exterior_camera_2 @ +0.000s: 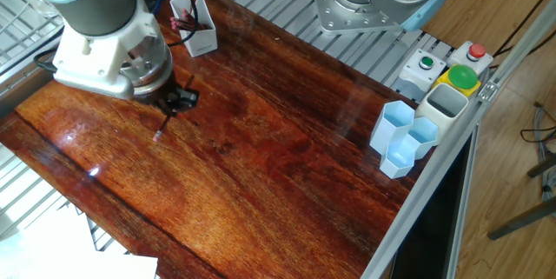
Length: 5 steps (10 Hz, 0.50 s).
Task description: Put the pen into the pen holder
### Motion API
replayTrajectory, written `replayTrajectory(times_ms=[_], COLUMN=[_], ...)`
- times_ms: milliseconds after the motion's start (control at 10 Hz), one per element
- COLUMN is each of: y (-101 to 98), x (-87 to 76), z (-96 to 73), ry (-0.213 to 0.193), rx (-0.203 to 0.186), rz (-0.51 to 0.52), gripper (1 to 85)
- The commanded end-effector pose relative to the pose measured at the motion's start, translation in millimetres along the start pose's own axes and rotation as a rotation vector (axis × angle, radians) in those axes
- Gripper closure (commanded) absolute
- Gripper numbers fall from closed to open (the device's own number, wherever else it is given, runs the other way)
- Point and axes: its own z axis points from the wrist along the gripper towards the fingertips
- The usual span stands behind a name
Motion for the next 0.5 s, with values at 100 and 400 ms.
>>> replayTrajectory(times_ms=[100, 400], y=[15.7, -2.4], x=[47.6, 94.7], z=[-38.6, -78.1], ry=[0.021, 0.037], rx=[-0.045, -0.033], rz=[-0.035, -0.104], gripper=[84.7, 84.7])
